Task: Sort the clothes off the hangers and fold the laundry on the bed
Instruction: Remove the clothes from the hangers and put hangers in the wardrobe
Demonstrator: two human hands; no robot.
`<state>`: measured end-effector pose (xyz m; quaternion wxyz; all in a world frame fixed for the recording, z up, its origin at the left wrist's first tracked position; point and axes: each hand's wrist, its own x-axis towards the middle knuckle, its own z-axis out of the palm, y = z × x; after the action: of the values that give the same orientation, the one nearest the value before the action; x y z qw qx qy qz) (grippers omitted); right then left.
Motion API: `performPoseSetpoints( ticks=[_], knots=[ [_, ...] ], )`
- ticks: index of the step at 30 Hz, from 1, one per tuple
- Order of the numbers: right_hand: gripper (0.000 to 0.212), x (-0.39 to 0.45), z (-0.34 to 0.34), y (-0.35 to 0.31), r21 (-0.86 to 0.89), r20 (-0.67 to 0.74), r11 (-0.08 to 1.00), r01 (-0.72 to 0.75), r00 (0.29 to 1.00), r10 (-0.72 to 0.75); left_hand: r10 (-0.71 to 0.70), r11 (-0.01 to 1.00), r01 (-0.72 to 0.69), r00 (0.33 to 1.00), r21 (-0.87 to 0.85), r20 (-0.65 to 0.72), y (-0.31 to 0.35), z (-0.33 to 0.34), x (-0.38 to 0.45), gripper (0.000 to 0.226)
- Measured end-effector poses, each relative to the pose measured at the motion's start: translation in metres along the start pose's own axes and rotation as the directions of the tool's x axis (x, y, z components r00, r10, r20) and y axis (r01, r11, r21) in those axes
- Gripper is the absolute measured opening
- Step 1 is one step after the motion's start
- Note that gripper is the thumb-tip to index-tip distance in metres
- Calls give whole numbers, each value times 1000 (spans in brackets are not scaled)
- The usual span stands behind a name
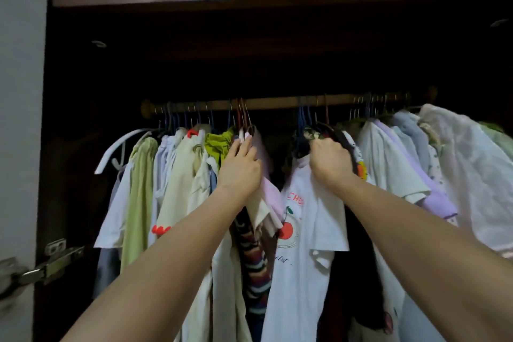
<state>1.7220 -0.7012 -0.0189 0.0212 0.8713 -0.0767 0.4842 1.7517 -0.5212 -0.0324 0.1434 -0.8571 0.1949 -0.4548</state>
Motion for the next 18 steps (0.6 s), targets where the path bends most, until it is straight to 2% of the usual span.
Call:
performPoseSetpoints(
  ticks=[4,10,13,18],
  knots=[
    [20,-4,-3,43,-54,-1,997,-61,998,61,-12,1000,11,999,-20,-33,0,4,2,39],
    [31,-12,-7,-5,8,-89,991,134,987,-133,-20,1000,19,997,-18,-69,-2,2,2,40],
    [34,-1,-13,-17,70,-159,989,129,980,-117,-26,1000,25,999,-16,-46,-5,-3,-2,42],
    [37,-11,-10,-26,136,-174,981,136,978,-112,-19,999,18,999,-28,-29,-14,-8,-10,41]
  ],
)
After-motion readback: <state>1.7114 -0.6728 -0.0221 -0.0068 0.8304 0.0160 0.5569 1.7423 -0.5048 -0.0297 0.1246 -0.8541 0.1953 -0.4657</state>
